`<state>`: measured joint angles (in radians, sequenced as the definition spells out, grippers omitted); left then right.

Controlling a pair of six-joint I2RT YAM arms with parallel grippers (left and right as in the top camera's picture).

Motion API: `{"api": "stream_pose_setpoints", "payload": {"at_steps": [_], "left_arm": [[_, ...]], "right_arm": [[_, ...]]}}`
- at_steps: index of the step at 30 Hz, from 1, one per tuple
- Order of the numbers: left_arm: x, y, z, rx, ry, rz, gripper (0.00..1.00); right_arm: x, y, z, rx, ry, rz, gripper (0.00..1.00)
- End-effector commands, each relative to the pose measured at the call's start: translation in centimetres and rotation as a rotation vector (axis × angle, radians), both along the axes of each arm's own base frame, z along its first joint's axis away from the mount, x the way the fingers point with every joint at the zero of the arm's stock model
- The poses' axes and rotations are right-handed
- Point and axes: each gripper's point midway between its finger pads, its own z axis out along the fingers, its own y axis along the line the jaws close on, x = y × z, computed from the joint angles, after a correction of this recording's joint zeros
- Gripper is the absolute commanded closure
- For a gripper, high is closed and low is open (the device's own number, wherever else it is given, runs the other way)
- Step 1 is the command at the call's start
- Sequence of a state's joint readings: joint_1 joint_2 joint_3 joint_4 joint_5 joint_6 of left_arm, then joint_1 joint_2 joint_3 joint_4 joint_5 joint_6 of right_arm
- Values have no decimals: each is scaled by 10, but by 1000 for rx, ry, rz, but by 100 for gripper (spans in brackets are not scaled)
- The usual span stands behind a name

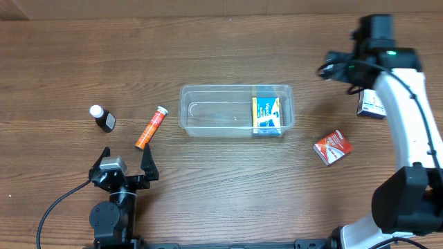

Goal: Pack container
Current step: 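Move the right gripper to the white medicine box and grasp it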

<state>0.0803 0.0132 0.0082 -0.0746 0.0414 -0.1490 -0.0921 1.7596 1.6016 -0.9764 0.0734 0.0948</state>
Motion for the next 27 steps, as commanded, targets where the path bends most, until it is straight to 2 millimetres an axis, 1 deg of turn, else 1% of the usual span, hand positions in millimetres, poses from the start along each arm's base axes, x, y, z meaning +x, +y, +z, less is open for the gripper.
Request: {"api": "stream_pose_setpoints", "payload": {"at_steps": [1, 3, 5, 7, 9, 11, 14, 16, 20, 22, 27], "left_arm": [[0, 1, 0, 19, -5, 3, 0], [0, 1, 0, 19, -5, 3, 0], [0, 1, 0, 19, -5, 3, 0], [0, 1, 0, 19, -5, 3, 0], [0, 1, 0, 19, -5, 3, 0], [0, 1, 0, 19, -5, 3, 0], [0, 1, 0, 19, -5, 3, 0], [0, 1, 0, 19, -5, 3, 0], [0, 1, 0, 19, -5, 3, 0], [0, 1, 0, 19, -5, 3, 0], [0, 1, 0, 19, -5, 3, 0]], "right_arm": [[11, -30, 16, -15, -74, 74, 0], [18, -45, 8, -50, -78, 149, 0], [25, -57, 1, -62, -83, 141, 0], [31, -77, -14, -92, -70, 105, 0], [30, -94, -32, -104, -31, 68, 0], [24, -108, -57, -85, 30, 39, 0], [19, -118, -87, -61, 95, 19, 0], [17, -118, -103, -48, 127, 18, 0], [16, -121, -129, -42, 175, 10, 0], [16, -126, -135, -57, 185, -3, 0], [11, -141, -135, -71, 188, -40, 0]]}}
